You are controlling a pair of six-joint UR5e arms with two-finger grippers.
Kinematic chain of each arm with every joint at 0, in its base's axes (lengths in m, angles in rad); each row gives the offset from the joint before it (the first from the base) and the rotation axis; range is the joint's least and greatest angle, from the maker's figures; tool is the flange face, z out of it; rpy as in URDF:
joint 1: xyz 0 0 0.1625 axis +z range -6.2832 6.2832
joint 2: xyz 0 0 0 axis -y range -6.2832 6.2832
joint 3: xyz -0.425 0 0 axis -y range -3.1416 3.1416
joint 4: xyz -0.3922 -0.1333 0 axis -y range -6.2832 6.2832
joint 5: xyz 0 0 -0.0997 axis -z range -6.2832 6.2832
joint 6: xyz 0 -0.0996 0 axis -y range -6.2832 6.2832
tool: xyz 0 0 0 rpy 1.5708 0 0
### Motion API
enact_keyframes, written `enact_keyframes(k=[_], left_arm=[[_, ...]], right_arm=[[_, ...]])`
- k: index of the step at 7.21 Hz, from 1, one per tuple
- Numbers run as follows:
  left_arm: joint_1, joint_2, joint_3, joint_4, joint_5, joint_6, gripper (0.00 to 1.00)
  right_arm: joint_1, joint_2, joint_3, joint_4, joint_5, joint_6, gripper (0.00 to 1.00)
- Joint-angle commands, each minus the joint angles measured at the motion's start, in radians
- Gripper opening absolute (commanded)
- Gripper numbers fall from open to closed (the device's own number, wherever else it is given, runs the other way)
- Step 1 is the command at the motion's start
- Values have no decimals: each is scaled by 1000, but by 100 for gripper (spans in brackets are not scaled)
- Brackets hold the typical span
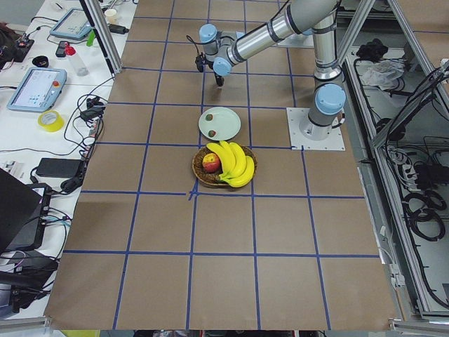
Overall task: Collect all strawberries into plate
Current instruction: 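Reach the left gripper to the last strawberry and grasp it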
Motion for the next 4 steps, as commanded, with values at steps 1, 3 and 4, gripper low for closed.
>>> enact_keyframes(k=[1, 3, 4], left_arm=[[1, 0, 5, -1, -46, 1, 0], [3, 6, 13, 11, -42, -1, 0], [15, 33, 57, 1, -29, 14, 0]], right_arm=[[0, 0, 0, 1, 0, 0, 100], [0, 0, 0, 1, 1, 0, 100], [0, 0, 2, 0, 1, 0, 100]])
